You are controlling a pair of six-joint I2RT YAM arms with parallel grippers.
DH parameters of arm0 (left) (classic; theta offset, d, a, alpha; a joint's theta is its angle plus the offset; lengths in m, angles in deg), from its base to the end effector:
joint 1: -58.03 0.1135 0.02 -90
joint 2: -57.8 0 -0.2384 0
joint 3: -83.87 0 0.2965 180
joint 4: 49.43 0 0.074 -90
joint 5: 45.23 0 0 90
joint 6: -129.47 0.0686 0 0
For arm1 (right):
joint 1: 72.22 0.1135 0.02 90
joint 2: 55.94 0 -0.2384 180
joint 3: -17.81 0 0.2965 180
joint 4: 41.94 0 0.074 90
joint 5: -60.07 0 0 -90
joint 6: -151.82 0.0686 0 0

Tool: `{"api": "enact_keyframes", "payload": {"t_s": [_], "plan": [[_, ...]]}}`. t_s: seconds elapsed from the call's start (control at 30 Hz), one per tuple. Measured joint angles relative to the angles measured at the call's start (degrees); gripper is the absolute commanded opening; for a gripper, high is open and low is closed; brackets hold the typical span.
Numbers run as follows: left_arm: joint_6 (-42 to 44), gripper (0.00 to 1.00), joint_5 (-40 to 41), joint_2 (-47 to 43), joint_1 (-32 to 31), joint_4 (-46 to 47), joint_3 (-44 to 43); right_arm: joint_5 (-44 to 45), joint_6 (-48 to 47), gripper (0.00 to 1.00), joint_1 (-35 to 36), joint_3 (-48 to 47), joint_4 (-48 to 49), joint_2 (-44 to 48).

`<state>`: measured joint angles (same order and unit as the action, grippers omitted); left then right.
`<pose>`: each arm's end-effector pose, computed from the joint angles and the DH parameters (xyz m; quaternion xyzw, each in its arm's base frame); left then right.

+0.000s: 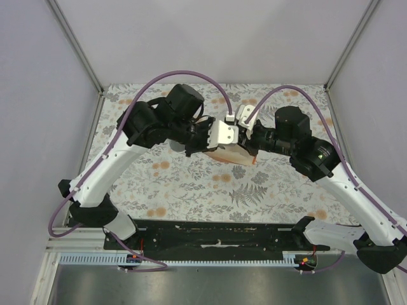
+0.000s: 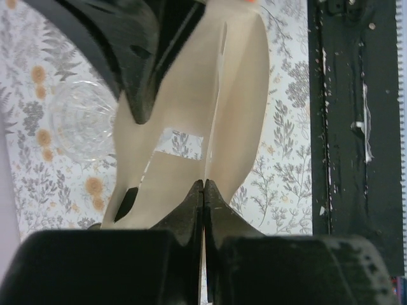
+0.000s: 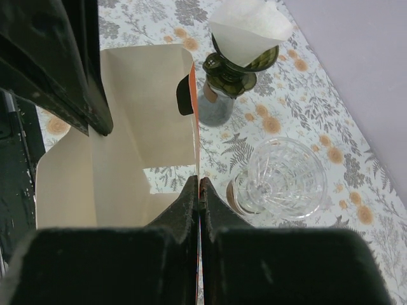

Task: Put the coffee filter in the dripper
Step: Pick up the coffee filter from the coffee filter holder.

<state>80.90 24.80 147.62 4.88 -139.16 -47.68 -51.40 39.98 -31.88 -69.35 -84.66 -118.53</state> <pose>0.1811 -0.2807 0.4463 0.7177 0.5780 -0.1971 0.3346 0.2207 0.2204 0.4055 -0.5044 0.6249 0.2415 0.5447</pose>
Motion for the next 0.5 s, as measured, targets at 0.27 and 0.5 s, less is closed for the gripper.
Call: {"api": "enact_keyframes", "payload": {"t_s": [0.27,0.5], "plan": [[-6.4,0.02,6.0,0.9,0.0,3.2,-14.6,5.2,4.7,0.0,-7.0,-2.6,-3.1,-2.3],[-11.1,0.02,14.0,-0.8,0.1,8.9,-19.6,11.8,13.0,0.0,-20.0,-5.5,-5.7,-4.6]]}}
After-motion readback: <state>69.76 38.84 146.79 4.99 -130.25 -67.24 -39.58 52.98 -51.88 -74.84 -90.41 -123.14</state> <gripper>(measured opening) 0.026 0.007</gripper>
